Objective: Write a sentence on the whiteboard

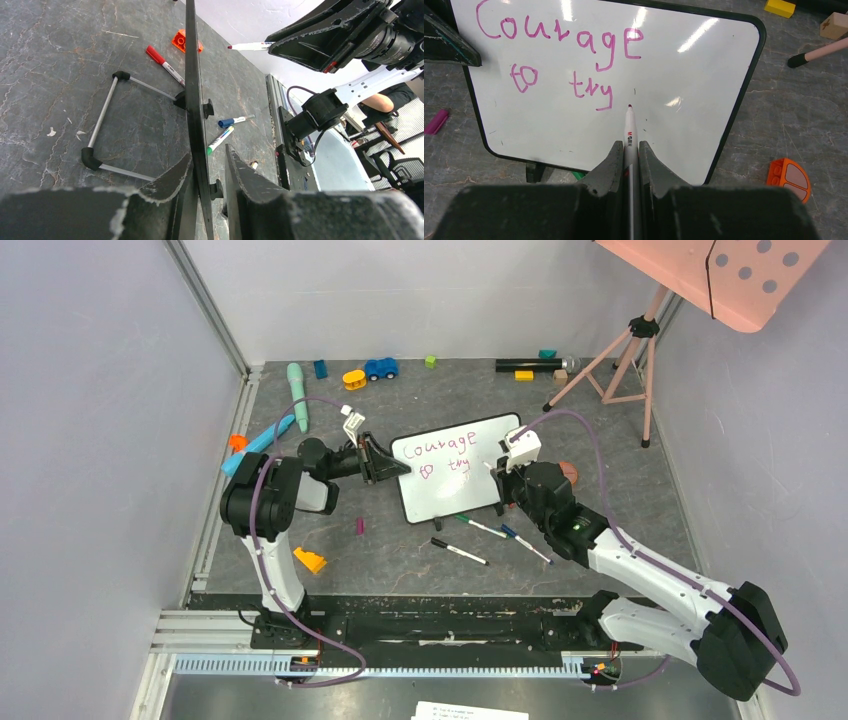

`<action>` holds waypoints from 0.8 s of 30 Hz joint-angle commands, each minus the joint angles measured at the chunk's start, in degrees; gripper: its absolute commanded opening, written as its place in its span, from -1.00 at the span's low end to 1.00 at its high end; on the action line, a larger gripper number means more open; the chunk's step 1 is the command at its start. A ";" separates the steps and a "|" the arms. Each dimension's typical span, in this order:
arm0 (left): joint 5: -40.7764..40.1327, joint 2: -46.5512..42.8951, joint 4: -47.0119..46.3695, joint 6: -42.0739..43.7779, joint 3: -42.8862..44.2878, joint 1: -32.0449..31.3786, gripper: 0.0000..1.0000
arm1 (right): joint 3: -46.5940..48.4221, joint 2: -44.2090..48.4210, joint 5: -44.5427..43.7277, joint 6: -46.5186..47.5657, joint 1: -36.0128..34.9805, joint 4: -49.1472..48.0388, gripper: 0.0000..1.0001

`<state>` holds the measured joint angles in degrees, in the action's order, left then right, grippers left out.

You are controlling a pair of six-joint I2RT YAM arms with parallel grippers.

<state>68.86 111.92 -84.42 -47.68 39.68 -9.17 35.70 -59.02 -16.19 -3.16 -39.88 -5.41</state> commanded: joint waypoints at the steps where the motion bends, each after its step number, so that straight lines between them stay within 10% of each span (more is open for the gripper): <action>1: -0.35 -2.73 -4.79 0.23 -0.39 0.29 -0.46 | -0.02 0.35 -0.38 0.31 0.25 -1.05 -1.00; 12: -0.72 -2.61 -4.79 0.06 -0.37 0.29 -0.95 | -0.94 1.17 -1.29 0.29 0.24 -0.74 -1.00; 24: -1.01 -2.44 -4.79 -0.30 -0.22 0.28 -0.96 | -0.72 0.48 -3.09 -0.58 0.24 -1.53 -1.00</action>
<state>67.72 111.92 -84.31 -47.70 39.33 -9.06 34.76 -59.02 -17.89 -3.18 -39.88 -5.10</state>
